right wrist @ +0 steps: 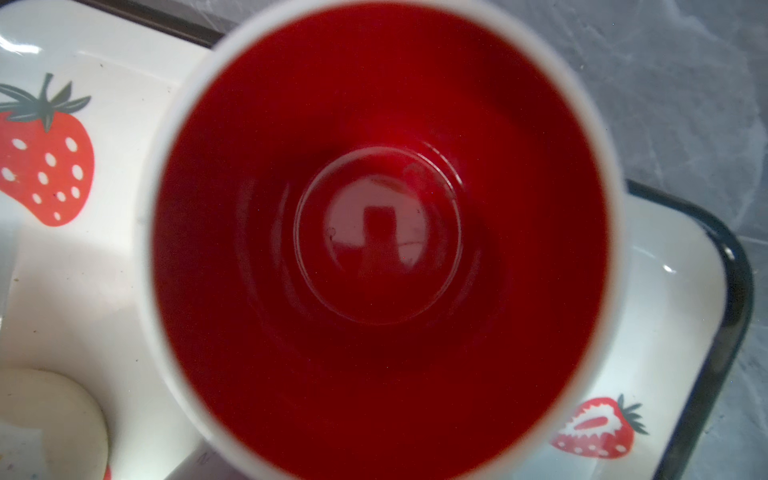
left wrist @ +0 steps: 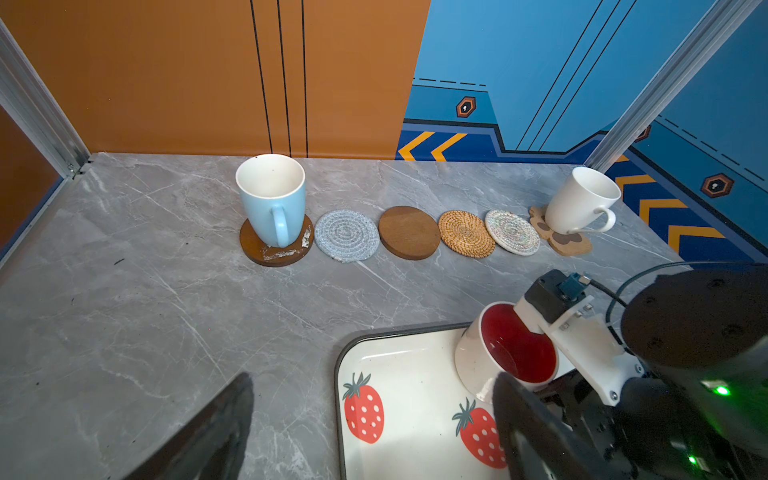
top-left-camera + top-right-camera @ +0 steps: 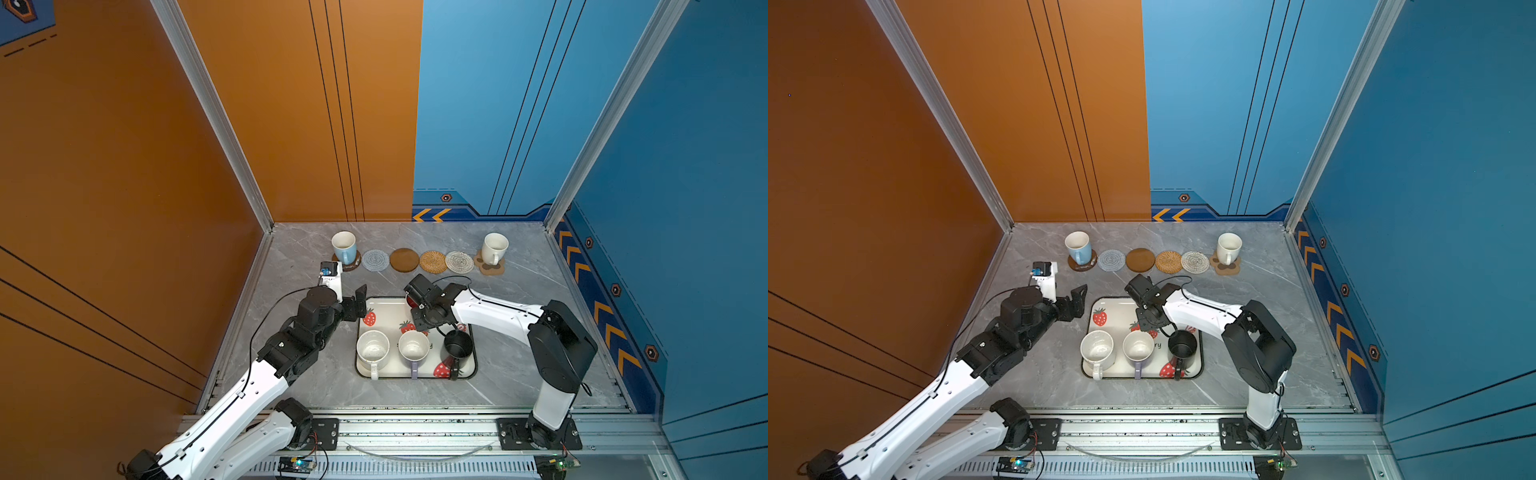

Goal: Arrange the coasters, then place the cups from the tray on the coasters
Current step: 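Lift the red-lined mug and carry it toward the multicolour knit coaster with the right gripper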

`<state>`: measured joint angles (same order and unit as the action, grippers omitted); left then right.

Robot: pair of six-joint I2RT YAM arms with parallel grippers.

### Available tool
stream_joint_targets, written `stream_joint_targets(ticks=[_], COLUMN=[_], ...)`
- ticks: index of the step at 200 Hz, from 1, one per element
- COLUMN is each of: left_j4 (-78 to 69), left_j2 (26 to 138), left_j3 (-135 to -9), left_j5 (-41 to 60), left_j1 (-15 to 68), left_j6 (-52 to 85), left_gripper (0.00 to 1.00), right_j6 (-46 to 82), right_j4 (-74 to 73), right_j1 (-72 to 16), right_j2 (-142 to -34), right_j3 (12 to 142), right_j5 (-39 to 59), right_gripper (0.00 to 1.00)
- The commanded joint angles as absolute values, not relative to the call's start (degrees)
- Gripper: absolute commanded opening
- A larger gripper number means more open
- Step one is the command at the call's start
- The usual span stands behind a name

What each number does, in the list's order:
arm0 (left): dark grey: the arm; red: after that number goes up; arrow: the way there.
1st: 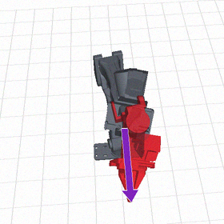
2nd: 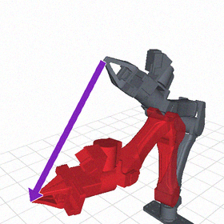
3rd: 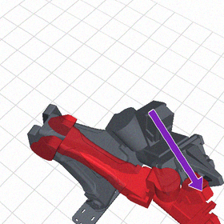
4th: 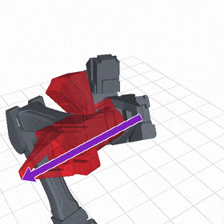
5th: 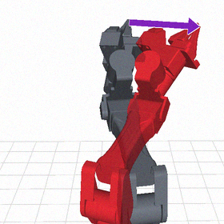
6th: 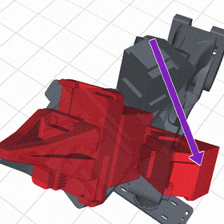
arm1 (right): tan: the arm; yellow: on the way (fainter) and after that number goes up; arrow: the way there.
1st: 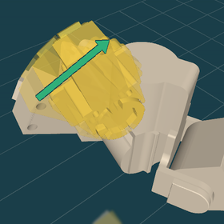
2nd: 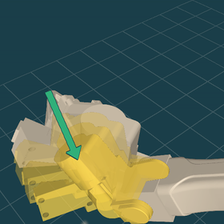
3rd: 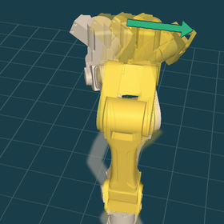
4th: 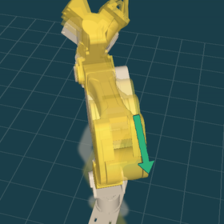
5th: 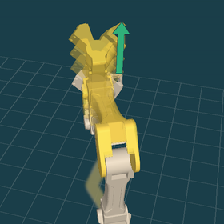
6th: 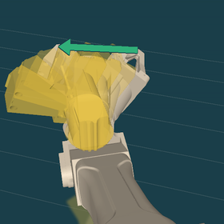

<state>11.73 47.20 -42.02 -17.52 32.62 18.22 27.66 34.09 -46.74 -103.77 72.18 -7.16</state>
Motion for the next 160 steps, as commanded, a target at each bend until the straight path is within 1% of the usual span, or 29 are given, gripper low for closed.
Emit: stream_joint_targets(ticks=[1,101,160], left_j4=[11.34,11.31,11.3], left_j2=[46.38,46.14,45.96], left_j3=[-40.96,-40.87,-40.85], left_j5=[-16.62,-16.66,-16.7], left_j1=[31.99,31.71,31.67], left_j6=[17.94,18.02,18.11], left_gripper=[0.9,0.9,0.9], right_j6=[26.5,25.66,24.88], right_j4=[34.19,34.1,33.84], right_j1=[-46.95,-46.75,-45.23], right_j2=[-101.12,-98.13,-95.83], right_j3=[74.62,74.94,75.04], right_j5=[-11.23,-12.7,-12.73], right_gripper=[0.0,0.0,0.0])
